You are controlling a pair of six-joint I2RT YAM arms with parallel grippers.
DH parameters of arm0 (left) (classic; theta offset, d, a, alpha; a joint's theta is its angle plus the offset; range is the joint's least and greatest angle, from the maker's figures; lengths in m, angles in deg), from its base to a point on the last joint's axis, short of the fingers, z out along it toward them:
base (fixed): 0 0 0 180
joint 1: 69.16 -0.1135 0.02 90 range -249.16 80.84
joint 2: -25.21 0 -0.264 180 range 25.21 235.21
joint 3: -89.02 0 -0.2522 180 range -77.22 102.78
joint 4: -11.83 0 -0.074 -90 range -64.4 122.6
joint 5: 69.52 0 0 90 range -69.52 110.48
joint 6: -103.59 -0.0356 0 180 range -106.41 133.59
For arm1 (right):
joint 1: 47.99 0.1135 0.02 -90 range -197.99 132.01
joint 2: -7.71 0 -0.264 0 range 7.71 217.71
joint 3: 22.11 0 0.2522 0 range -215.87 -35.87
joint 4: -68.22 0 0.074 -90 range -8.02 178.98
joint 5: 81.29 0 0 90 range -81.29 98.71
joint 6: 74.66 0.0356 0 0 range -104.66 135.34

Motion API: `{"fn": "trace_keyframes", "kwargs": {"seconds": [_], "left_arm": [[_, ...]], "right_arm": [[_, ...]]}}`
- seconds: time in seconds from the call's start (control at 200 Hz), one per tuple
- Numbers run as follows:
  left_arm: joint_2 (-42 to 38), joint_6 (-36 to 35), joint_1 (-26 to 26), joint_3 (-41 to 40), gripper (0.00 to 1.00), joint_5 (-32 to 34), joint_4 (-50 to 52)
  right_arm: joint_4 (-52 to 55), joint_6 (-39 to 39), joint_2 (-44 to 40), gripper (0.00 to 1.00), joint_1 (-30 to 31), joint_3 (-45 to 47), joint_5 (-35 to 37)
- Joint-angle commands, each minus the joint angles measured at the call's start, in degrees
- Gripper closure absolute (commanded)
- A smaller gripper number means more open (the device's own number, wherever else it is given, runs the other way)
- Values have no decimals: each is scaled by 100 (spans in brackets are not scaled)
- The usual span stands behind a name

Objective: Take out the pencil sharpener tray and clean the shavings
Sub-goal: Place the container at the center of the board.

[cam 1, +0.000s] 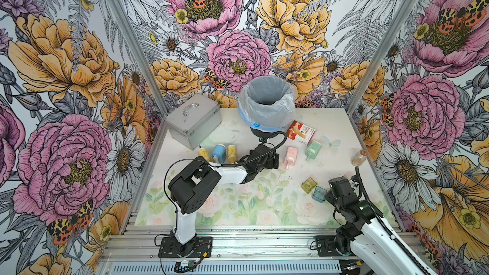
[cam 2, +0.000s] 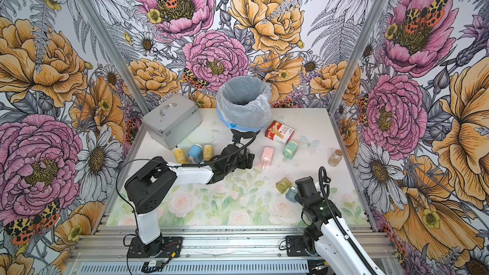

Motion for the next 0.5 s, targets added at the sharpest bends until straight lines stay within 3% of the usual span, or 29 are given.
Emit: {"fn": "trace_keyframes", "kwargs": {"seconds": [0.0,0.495], "left_arm": [[41,-42,33,193,1,459,423],[113,14,25,154,2,518,493]], "right_arm": [[75,6,53,78,-33,-8,-98],[109,-71,73,47,-31,-70,-328]]}}
